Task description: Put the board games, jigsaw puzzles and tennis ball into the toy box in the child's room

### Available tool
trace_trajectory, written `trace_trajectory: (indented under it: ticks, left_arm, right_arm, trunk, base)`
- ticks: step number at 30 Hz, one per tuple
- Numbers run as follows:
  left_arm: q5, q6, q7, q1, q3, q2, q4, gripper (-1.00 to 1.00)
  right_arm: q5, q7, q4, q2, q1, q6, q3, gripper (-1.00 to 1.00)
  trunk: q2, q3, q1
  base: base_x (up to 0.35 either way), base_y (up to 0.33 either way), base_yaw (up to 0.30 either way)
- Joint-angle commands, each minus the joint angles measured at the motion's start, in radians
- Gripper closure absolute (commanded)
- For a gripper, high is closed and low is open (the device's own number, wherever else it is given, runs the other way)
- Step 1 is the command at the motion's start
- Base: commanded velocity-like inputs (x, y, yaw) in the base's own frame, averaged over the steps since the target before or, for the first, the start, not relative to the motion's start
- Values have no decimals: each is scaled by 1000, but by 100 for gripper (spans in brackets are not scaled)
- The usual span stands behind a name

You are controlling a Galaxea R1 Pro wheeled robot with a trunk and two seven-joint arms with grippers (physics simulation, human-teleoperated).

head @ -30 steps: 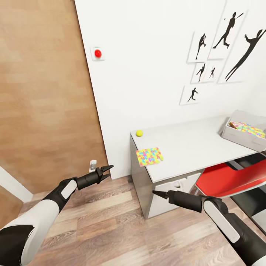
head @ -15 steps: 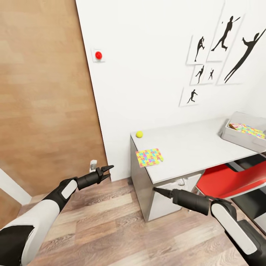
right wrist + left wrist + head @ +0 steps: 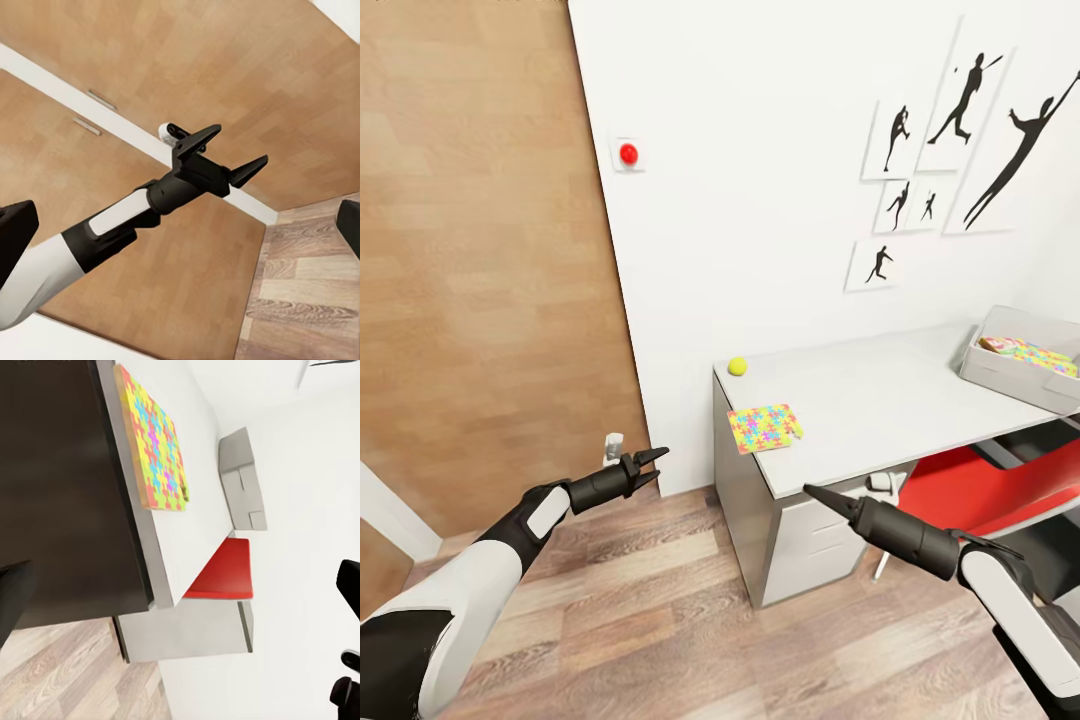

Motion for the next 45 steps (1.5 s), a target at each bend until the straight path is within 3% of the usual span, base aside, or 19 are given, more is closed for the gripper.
trace_trajectory:
  ticks: [1,15,45]
  left_arm:
    - [7,7,0,0,-3,1,0,-100]
    - [6,5,0,-1,-3,-1,0,-100]
    - [5,5,0,-1,-3,0,0,-100]
  right_arm:
    - [-6,0,0,0,-1,4,0,-100]
    - [-8,6,0,7,0,-2,-33,-100]
    - [-6,16,0,10,0,-6,-35,-100]
  trunk:
    - [-8,-2,4]
    - [-106,-23,58]
    - [-316,-67,173]
  base:
    - [0,0,0]
    - [0,0,0]
    - [0,0,0]
